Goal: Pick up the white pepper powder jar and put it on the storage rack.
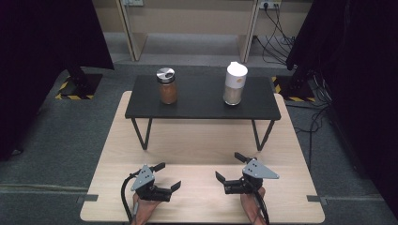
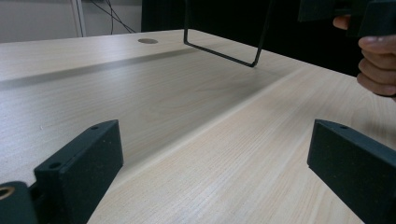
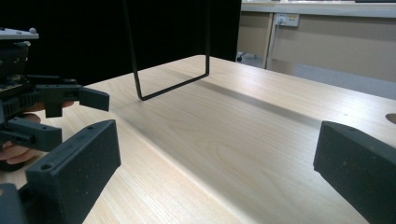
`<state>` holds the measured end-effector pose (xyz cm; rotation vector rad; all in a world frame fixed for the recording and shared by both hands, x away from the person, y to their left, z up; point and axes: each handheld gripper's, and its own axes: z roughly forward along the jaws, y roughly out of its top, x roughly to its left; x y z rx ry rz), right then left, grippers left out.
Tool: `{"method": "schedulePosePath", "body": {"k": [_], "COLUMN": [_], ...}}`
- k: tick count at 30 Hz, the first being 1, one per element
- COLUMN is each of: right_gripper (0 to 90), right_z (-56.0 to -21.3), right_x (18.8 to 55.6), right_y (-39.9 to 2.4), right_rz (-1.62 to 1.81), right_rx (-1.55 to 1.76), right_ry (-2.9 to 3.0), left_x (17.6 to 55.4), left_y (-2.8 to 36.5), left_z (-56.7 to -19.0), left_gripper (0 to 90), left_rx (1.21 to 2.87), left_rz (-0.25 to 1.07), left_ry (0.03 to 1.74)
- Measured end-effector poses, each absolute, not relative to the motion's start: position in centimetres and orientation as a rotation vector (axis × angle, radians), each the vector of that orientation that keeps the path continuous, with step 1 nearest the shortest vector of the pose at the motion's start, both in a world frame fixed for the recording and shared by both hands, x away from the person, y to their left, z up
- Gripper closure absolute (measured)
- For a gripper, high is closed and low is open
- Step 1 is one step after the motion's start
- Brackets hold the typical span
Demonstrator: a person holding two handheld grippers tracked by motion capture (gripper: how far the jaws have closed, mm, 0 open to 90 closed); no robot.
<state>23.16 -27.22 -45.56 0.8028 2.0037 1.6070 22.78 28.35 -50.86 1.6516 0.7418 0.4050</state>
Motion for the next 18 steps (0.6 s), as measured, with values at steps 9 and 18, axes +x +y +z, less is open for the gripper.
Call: {"method": "schedulePosePath", "body": {"k": [9,18], "right_gripper": [0.6,0.6], "right_z": [-48.2,-49.1], "right_x": [22.7,22.8], "right_y": [-27.4,-27.2], "right_rz": [1.647,1.637], "right_rx": [0.855,0.865], "right_ry": [1.983,1.995], "left_x": [22.8,22.8], "left_y": [28.4,28.4], "left_z": [-50.8,-50.9], "left_gripper": [2.8,2.8], "left_rx": [1.653,1.651], "left_rz": [0.403,0.404], "left_ry": [0.742,0.743]}}
